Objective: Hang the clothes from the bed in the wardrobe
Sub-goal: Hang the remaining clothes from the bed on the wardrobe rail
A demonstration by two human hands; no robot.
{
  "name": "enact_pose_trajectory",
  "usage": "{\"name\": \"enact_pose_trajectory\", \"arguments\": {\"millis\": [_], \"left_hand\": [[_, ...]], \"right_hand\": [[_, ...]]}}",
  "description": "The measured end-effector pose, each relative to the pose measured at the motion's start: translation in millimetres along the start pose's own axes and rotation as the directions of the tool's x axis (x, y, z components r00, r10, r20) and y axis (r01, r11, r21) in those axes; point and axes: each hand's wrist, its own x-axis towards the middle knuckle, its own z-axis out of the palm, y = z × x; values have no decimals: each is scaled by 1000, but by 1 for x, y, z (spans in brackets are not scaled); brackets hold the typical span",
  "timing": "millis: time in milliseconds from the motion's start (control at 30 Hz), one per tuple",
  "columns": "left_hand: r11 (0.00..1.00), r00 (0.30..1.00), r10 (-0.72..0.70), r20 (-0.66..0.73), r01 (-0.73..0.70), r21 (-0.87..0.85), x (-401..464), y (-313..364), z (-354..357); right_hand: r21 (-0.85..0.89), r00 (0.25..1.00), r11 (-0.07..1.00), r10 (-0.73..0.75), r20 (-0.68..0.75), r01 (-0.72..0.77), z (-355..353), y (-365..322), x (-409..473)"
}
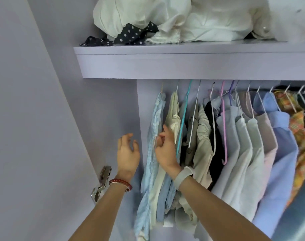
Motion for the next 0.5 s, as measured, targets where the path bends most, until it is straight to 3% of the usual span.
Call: {"name": "enact_pose_trajectory", "arguments": {"millis": [100,267,400,500], "left_hand": [[993,993,121,-6,-121,-13,-12,8,-5],[959,954,282,103,-282,-13,-54,19,2],[887,871,368,326,-434,159,-123,6,24],[832,737,352,576,-529,168,-185,0,45]], "right_hand": [[-61,996,998,-24,83,29,-12,0,-30],[-168,993,979,-117,13,117,-60,9,-93],[-521,985,853,-88,-148,-2,-126,43,-160],[-638,958,729,86,-274,-248,-175,72,-227]]}}
